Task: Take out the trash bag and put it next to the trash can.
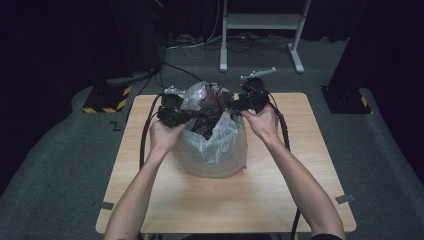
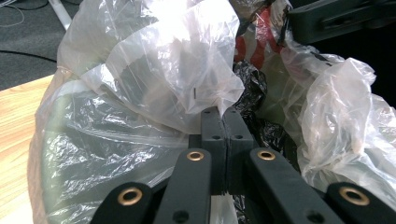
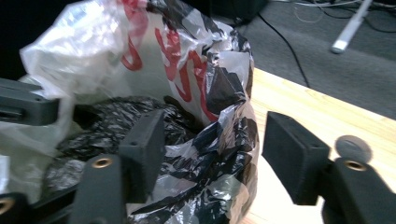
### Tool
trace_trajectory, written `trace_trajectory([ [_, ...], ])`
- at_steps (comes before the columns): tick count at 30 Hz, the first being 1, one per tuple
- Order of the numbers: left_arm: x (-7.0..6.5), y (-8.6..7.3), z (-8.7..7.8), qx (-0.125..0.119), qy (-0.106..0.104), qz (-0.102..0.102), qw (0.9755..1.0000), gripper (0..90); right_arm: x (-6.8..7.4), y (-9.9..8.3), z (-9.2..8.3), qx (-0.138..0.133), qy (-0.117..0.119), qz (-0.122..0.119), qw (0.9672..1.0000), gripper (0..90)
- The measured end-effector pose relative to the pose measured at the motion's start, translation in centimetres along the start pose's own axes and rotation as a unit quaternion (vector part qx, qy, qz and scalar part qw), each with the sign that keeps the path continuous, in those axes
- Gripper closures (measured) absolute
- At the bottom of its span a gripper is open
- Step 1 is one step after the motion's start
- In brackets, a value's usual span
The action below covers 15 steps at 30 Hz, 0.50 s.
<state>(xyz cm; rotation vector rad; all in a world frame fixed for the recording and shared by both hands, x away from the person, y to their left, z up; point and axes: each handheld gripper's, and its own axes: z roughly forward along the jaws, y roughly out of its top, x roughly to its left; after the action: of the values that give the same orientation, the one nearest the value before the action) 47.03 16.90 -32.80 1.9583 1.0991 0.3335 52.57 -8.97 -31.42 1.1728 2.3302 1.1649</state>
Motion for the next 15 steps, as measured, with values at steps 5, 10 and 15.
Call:
trace_trajectory([
  [5,-0.1,0.0,-0.1,-0.003,-0.001,0.002,1.0000,89.2,0.2,0.1,0.9,0.028,-0.002,-0.017,0.9995,72.9],
  [10,0.0,0.0,-0.1,-0.009,-0.007,-0.003,0.9999,87.8,0.7,0.2,0.8,0.022,0.008,-0.037,0.9990,87.8],
  [15,0.0,0.1,0.2,-0.019,-0.032,-0.012,0.9992,63.4,1.5,0.9,0.8,0.020,0.020,-0.050,0.9983,89.2],
])
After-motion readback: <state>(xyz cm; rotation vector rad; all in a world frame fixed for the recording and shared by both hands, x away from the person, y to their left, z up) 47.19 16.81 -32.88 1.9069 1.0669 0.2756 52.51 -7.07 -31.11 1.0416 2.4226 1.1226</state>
